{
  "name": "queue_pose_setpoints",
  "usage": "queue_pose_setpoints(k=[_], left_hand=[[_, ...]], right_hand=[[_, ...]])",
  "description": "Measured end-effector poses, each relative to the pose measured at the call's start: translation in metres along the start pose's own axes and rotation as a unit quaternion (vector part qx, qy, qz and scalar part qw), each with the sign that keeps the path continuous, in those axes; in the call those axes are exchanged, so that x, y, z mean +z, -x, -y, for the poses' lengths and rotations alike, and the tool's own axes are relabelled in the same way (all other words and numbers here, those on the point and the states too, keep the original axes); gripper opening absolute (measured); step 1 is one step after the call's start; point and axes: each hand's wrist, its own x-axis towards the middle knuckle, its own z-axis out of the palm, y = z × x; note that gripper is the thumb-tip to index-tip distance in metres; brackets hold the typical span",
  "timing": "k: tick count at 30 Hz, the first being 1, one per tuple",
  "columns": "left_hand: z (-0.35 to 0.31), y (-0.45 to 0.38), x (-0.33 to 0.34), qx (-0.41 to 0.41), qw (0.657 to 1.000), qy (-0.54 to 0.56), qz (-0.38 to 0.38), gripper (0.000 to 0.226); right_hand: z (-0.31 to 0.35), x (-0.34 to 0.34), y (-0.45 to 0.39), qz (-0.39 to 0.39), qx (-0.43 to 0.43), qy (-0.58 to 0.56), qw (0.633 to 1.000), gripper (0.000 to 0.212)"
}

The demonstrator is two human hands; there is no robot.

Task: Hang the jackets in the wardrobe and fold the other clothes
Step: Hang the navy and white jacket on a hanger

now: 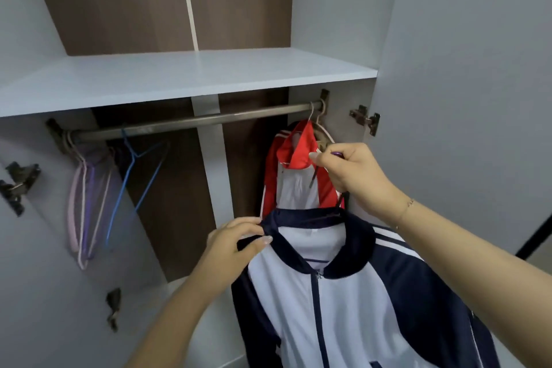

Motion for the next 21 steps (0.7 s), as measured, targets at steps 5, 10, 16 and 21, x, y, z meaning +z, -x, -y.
queue_pose_setpoints(k=[5, 10, 16, 21], left_hand=[[-0.007, -0.019, 0.05, -0.165, 0.972, 0.126, -0.11, 0.052], [-0.047, -0.035, 0.043, 0.053, 0.986, -0.045, -0.151, 0.034], [-0.074, -0.044, 0.044, 0.186, 0.962, -0.198, 0.005, 0.013], [-0.045, -0.03, 0.039, 0.074, 0.993, -0.057, -0.078, 0.019]], right_hand=[[-0.02, -0.007, 0.018, 0.0, -0.025, 0.013, 1.0, 0.051], [-0.042, -0.015, 0.034, 0.017, -0.05, 0.093, 0.994, 0.049], [-0.055, -0.025, 0.035, -0.007, -0.04, 0.05, 0.998, 0.052], [-0.055, -0.039, 0.032, -0.007, -0.041, -0.056, 0.998, 0.053]])
